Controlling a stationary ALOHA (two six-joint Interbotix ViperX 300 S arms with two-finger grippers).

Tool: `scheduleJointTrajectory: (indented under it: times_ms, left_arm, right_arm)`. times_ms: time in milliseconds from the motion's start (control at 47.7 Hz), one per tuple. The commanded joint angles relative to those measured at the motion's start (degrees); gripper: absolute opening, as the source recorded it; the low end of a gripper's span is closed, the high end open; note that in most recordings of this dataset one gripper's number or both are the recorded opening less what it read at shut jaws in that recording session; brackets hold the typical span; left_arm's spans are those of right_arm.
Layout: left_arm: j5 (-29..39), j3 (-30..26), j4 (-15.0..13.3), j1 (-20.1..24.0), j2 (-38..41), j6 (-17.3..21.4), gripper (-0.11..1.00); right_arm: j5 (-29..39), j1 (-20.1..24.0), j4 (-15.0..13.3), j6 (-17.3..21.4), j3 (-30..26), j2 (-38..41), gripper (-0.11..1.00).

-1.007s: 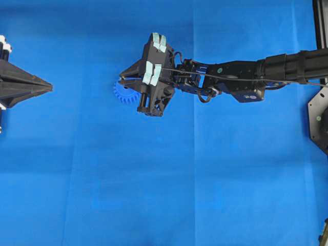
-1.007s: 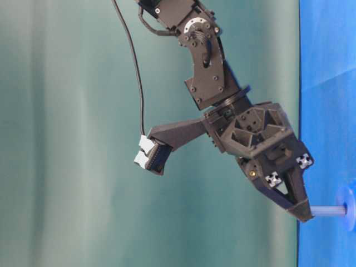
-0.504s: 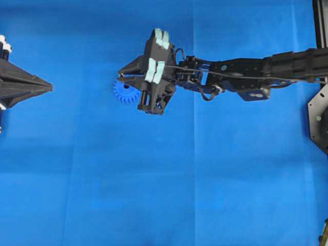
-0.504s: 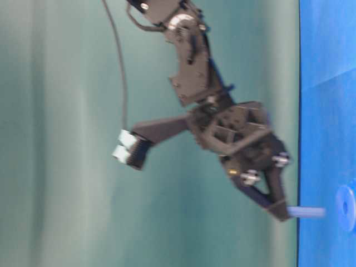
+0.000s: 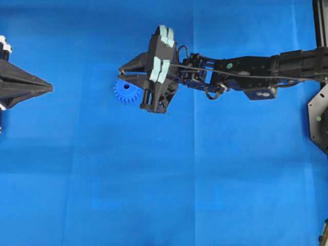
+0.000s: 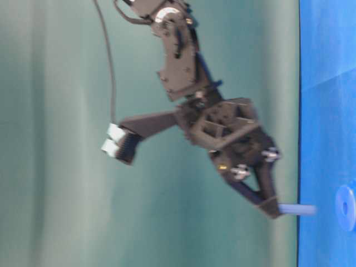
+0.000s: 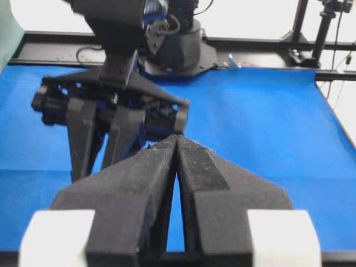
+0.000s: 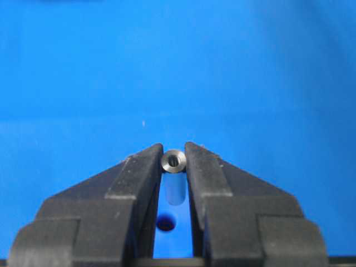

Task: Insert the shaft placed at a random location into the center hole of the small gear at another random location.
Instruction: 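Align the shaft above the blue gear's center hole with the right gripper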

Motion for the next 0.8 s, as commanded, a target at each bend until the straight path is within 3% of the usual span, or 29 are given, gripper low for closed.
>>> scheduleJointTrajectory:
  times_ms: [0,776]
  left_arm:
    - [-0.3,-0.6,0.1,-0.2,0.3,0.0,0.0]
    - [0.0,-0.6,0.1,-0.2,0.3,-0.2,0.0]
  right_arm:
    - [-0.4,0.1,0.2,0.0,-1.1,0.2,0.03]
    - [-0.8,0.5,1.2,0.1,-1.1,2.0,0.03]
